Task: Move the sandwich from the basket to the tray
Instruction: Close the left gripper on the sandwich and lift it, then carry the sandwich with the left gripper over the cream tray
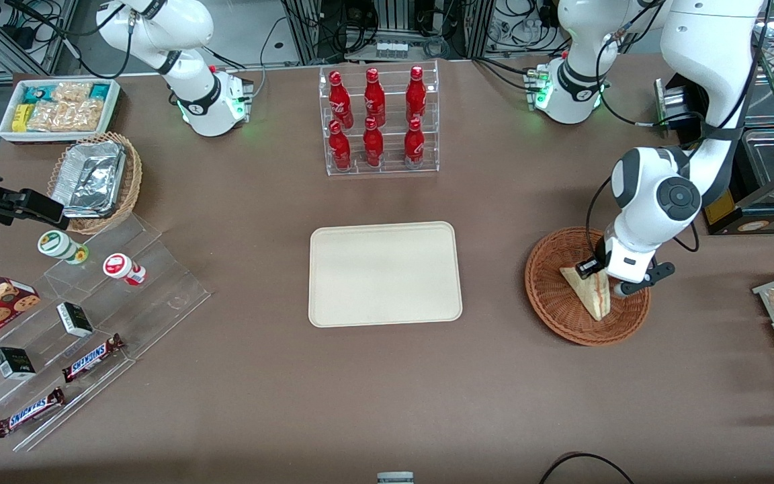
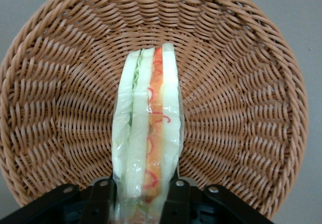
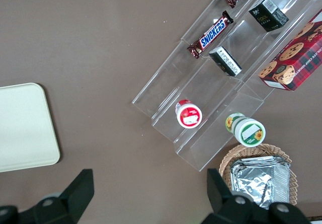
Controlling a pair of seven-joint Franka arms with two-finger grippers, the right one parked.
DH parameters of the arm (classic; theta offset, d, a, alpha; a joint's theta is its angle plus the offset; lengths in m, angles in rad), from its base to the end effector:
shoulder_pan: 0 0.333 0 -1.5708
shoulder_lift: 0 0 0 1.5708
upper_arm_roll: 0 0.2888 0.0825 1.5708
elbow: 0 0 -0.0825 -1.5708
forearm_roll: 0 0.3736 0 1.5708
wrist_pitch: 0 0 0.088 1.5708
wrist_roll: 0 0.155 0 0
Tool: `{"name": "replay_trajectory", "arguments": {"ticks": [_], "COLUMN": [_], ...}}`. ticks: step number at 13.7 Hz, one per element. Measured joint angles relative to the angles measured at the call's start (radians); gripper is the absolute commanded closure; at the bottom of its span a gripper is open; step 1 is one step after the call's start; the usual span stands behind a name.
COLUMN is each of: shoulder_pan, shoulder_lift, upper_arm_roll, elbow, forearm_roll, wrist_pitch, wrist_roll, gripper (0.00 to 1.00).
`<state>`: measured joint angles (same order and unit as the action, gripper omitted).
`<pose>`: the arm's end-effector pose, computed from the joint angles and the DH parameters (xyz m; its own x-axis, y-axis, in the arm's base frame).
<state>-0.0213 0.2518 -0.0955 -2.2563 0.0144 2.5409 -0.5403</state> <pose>0.5289 -0.0637 0.1885 0.9147 0.4035 0.0214 0.4028 -0.9148 0.0306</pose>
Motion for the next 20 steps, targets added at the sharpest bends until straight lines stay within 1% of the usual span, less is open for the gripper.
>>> {"name": "replay_trajectory", "arguments": {"ticks": [3,5,8,10,12,14,17,20], "shoulder_pan": [0.0,0.0,-0.007,-0.039,-0.084,-0.137,-0.253,-0.392], "shoulder_lift": [-0.005,-0.019,-0.05,-0.06,-0.06,-0.057,-0.027,0.049], "upper_arm_roll": [-0.014,-0.02,-0.036,-0.039,-0.041,-0.043,-0.047,-0.05], "elbow": [0.015,0.044,0.152,0.249,0.336,0.4,0.461,0.551], "forearm_roll": [0.0,0.0,0.0,0.0,0.0,0.0,0.0,0.0], "wrist_pitch": [-0.006,-0.06,-0.251,-0.385,-0.491,-0.556,-0.568,-0.567], "wrist_roll": [-0.002,-0.002,-0.002,-0.003,-0.033,-0.083,-0.195,-0.286], "gripper": [1.0,1.0,1.0,1.0,1.0,1.0,1.0,1.0]}}
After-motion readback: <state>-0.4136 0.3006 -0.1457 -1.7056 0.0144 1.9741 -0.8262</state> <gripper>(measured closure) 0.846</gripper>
